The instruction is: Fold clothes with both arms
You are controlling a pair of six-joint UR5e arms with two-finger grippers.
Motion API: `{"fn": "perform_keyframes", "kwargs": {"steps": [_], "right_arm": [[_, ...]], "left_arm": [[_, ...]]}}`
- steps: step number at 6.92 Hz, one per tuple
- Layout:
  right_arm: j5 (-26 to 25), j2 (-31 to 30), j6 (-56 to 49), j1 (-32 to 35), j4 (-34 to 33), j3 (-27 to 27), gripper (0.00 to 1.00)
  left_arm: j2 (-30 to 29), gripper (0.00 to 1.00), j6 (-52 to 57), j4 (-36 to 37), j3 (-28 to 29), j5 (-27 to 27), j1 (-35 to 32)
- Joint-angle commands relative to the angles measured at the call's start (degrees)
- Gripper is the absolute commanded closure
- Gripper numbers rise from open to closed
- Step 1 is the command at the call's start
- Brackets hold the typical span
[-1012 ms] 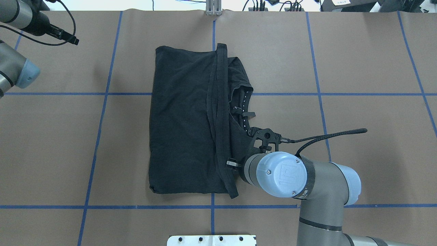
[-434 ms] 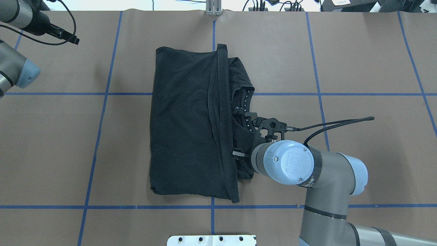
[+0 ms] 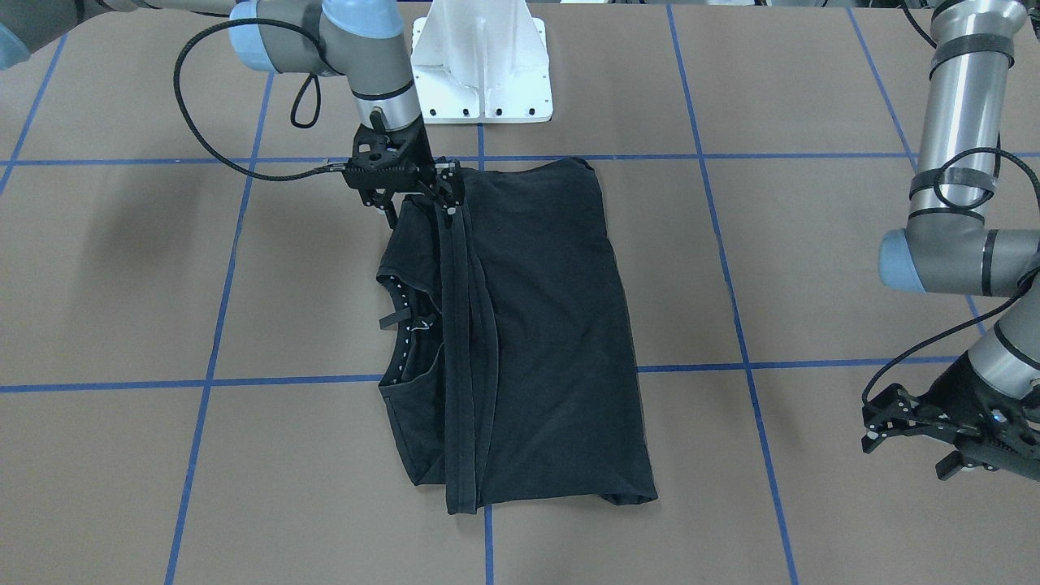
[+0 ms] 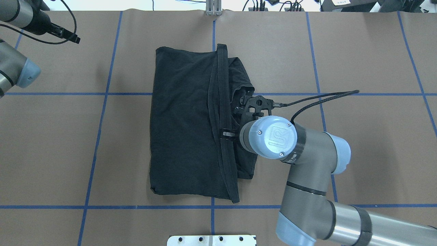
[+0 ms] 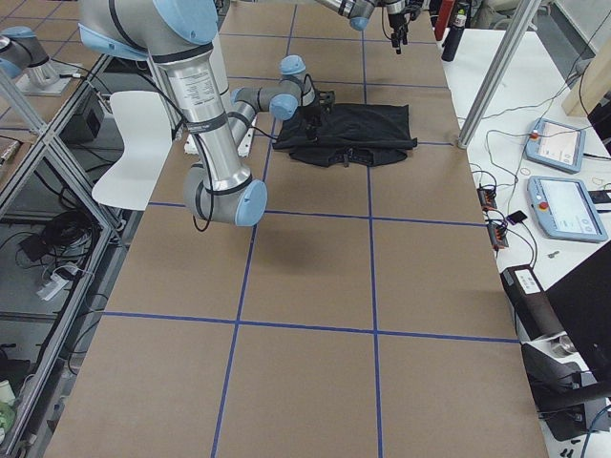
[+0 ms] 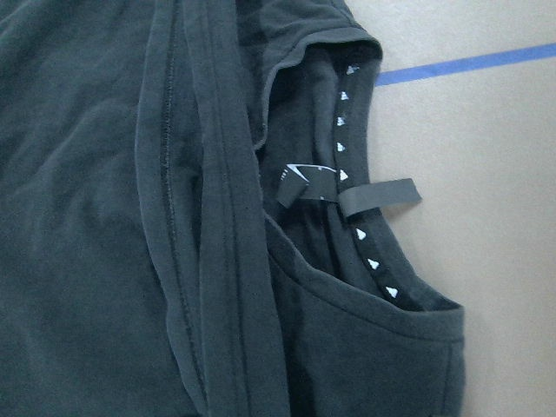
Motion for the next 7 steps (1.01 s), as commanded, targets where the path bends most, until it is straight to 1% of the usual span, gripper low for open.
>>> {"fn": "perform_keyframes", "kwargs": {"steps": [1,2,3,4,5,6,7], "right_arm": [[0.0,10.4,-6.9,1.2,-5.3,-11.7,0.0],[0.1,14.6,-10.4,2.5,-10.9,-14.1,0.0],[0.1,20.5,-11.2,3.3,-12.1,-21.5,0.0],[0.0,27.3,-13.4,4.1,-12.2,-31.6,0.0],[-0.2,29.2,-17.0,4.7,-12.2,-35.9,0.0],[-0.6,29.2,-21.3,4.8,-15.1,-37.1,0.0],[-0.7,29.2,-23.2,5.0,-17.2,-37.2,0.0]], "left_arm": [[0.0,0.0,-0.2,0.0,0.0,0.0,0.1],[0.0,0.0,-0.2,0.0,0.0,0.0,0.1],[0.0,0.0,-0.2,0.0,-0.1,0.0,0.1],[0.0,0.0,-0.3,0.0,-0.3,0.0,0.3],[0.0,0.0,-0.3,0.0,-0.3,0.0,0.4],[0.0,0.0,-0.3,0.0,-0.3,0.0,0.5],[0.0,0.0,-0.3,0.0,-0.3,0.0,0.6]]}}
